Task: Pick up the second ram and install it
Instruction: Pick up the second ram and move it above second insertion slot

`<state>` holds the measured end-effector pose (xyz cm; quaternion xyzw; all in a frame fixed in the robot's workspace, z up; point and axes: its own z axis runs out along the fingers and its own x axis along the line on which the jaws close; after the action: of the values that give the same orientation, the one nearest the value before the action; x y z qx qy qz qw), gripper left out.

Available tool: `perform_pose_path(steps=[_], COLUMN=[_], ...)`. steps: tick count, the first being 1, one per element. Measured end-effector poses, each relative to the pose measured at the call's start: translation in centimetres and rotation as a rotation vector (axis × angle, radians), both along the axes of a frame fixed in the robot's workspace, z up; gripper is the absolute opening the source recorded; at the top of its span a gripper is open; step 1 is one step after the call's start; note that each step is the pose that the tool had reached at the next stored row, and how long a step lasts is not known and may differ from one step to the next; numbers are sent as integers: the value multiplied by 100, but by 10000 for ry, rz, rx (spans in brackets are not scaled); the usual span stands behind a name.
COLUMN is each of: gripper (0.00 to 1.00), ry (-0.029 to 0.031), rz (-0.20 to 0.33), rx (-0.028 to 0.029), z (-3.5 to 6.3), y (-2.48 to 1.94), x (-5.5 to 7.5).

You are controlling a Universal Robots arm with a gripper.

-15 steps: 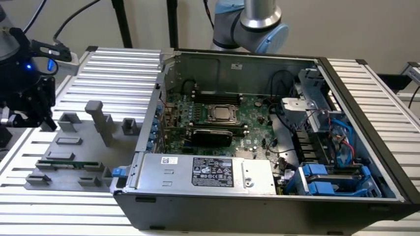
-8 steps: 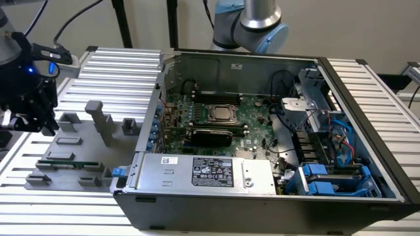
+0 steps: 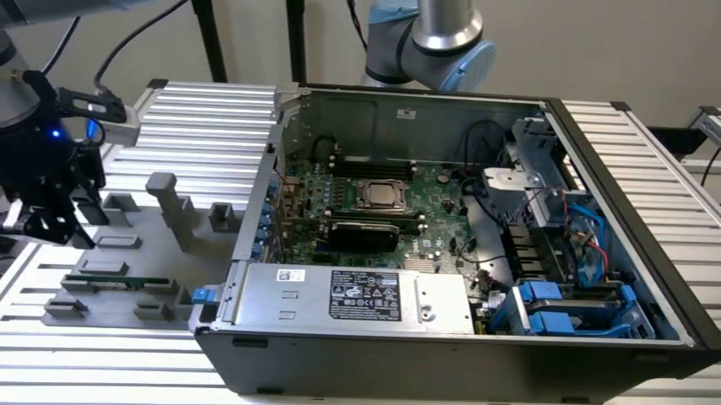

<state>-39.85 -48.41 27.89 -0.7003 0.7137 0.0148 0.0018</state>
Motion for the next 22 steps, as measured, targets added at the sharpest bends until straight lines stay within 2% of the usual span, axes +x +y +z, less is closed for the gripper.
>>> perform_pose_path(steps=[6, 12, 22], gripper=[42, 42, 42], ry=[-86, -183, -254], rz=[-1, -1, 0], rx=[1, 0, 1], z=[-91, -179, -352], y=[-46, -57, -65], x=[4, 12, 59])
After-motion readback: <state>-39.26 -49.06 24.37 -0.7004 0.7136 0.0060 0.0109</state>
